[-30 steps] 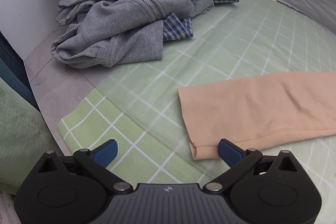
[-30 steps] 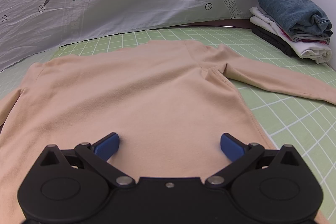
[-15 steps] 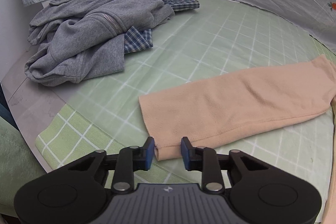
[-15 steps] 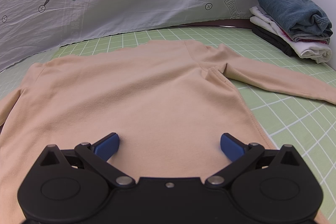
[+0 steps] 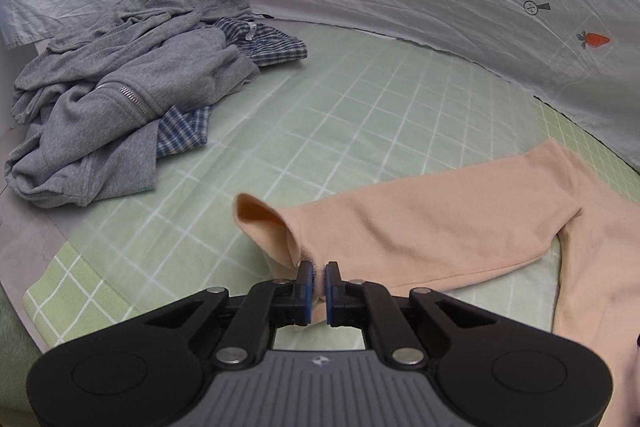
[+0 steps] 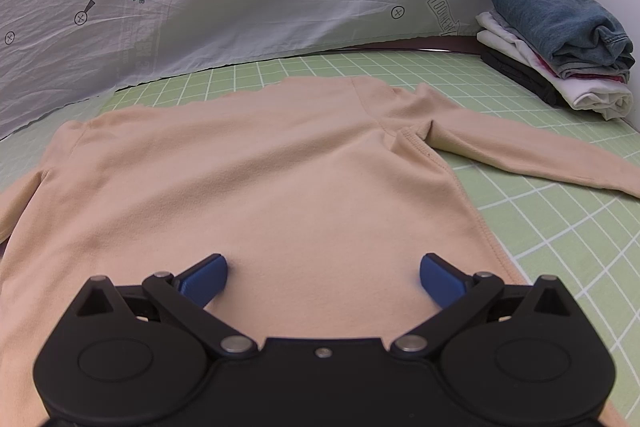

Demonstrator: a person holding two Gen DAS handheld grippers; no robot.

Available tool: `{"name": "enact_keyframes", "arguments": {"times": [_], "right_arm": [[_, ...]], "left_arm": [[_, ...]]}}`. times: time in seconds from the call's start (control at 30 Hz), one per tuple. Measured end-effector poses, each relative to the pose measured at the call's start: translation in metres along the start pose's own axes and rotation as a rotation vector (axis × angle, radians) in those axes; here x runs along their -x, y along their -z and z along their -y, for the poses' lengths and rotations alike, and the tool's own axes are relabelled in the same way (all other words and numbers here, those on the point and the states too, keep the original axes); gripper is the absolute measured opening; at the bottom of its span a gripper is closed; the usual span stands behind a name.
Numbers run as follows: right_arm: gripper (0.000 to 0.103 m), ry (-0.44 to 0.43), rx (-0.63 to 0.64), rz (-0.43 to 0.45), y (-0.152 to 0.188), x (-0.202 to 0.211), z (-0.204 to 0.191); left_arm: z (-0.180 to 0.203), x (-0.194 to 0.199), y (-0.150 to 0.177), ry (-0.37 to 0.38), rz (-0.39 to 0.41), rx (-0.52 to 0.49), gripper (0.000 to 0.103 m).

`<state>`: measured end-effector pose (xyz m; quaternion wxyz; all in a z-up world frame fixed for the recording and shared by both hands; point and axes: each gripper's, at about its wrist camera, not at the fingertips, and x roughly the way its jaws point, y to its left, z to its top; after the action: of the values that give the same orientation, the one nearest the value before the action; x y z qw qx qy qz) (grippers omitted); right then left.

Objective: Fold clothes
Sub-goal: 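Fold the held sleeve across the shirt body with the left gripper, release, then grasp the shirt's side edge with the right gripper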

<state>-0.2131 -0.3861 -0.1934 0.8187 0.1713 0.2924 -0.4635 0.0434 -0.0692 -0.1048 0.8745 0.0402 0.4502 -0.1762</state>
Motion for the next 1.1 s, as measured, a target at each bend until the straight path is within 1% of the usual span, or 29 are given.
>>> {"name": "enact_keyframes", "arguments": {"times": [0.07,0.13,0.2,0.23,0.3,0.33,0.37,0.43,0.5,0.63,0.67,0.73,0.77,0.87,1.0,1.1], "right_arm": [[0.103,-0.002,-0.001,0.001,0.000,0.000,0.001],[0.103,-0.003,-0.001,0.001,0.001,-0.001,0.001],[0.103,-0.005,-0.002,0.001,0.001,-0.001,0.001],[0.103,-0.006,-0.003,0.001,0.001,-0.001,0.001],[0.103,-0.007,-0.003,0.002,0.001,-0.001,0.001],[0.103,-0.007,-0.003,0.002,0.001,-0.001,0.001],[0.103,-0.007,-0.003,0.002,0.001,-0.001,0.001],[0.103,-0.008,-0.001,0.002,0.001,-0.001,0.001],[0.103,-0.007,0.001,0.001,0.001,-0.002,0.001],[0.103,-0.012,0.015,-0.013,-0.002,-0.003,0.001],[0.103,-0.016,0.017,-0.030,-0.005,-0.004,0.001],[0.103,-0.027,0.013,-0.090,-0.015,-0.008,0.001],[0.103,-0.047,0.001,-0.113,-0.022,-0.009,-0.001],[0.103,-0.156,-0.056,-0.092,-0.039,-0.005,-0.013],[0.103,-0.340,-0.080,-0.116,-0.054,-0.004,-0.053],[0.102,-0.441,-0.039,-0.140,-0.056,-0.002,-0.094]], "left_arm": [[0.022,0.001,-0.010,0.046,0.020,-0.031,0.006],[0.059,0.005,-0.018,0.155,0.053,-0.122,0.007],[0.094,0.009,-0.019,0.259,0.054,-0.203,0.009],[0.107,0.008,-0.016,0.292,0.043,-0.227,0.014],[0.130,0.005,-0.007,0.354,0.008,-0.276,0.030],[0.135,0.003,-0.003,0.360,-0.015,-0.296,0.049],[0.139,0.000,0.002,0.344,-0.033,-0.315,0.061],[0.139,-0.007,0.010,0.293,-0.067,-0.332,0.067],[0.132,-0.014,0.014,0.229,-0.098,-0.329,0.068],[0.097,-0.028,0.006,0.112,-0.141,-0.209,0.068],[0.087,-0.031,0.004,0.092,-0.145,-0.175,0.068],[0.068,-0.034,0.000,0.055,-0.144,-0.126,0.068],[0.060,-0.035,0.000,0.037,-0.145,-0.108,0.068],[0.040,-0.040,0.000,0.000,-0.162,-0.065,0.068],[0.027,-0.047,-0.001,0.008,-0.190,-0.060,0.068],[0.028,-0.052,-0.005,0.014,-0.183,-0.091,0.068]]}}
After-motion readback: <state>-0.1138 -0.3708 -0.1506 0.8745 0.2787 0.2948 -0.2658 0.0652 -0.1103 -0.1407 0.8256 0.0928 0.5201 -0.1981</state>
